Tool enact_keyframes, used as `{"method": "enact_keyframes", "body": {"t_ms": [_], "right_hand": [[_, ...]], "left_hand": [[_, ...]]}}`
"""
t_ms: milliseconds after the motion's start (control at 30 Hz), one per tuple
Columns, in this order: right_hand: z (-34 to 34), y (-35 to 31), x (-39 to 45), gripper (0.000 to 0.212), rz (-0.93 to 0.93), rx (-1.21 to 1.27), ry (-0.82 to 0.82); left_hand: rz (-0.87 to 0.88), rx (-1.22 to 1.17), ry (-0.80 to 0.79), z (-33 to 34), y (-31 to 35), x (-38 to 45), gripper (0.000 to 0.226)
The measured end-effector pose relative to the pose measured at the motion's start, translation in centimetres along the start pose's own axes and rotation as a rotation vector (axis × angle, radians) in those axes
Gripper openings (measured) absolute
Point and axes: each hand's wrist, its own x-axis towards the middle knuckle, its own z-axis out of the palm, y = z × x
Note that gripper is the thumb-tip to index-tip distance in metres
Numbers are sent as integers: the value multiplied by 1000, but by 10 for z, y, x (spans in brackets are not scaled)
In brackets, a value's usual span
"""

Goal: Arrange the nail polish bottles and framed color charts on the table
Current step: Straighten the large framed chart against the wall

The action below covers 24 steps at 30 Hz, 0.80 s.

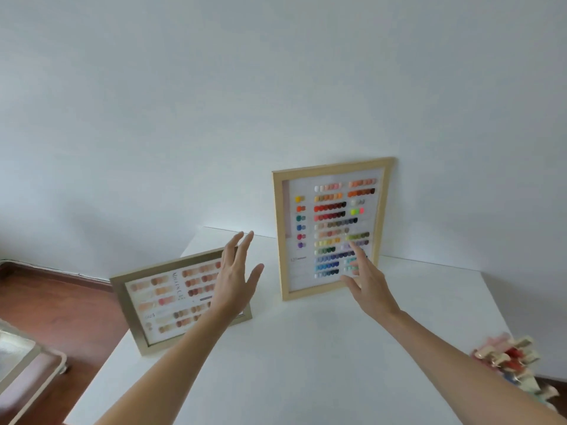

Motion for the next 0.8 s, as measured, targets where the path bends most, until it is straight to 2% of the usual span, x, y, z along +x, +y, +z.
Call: {"method": "enact_keyframes", "body": {"t_ms": [167, 333, 567, 800], "right_hand": [[-26, 29, 10, 77, 103, -24, 56], [-35, 51, 30, 78, 188, -71, 105], [-39, 81, 66, 81, 262, -110, 167], [-37, 100, 106, 101, 278, -83, 101]], "left_hand": [[-40, -30, -79, 43, 17, 25, 70], [-85, -66, -85, 78, 19, 52, 75], [-71, -72, -88, 110, 1, 69, 94], [-62, -64, -100, 125, -11, 80, 103]]}}
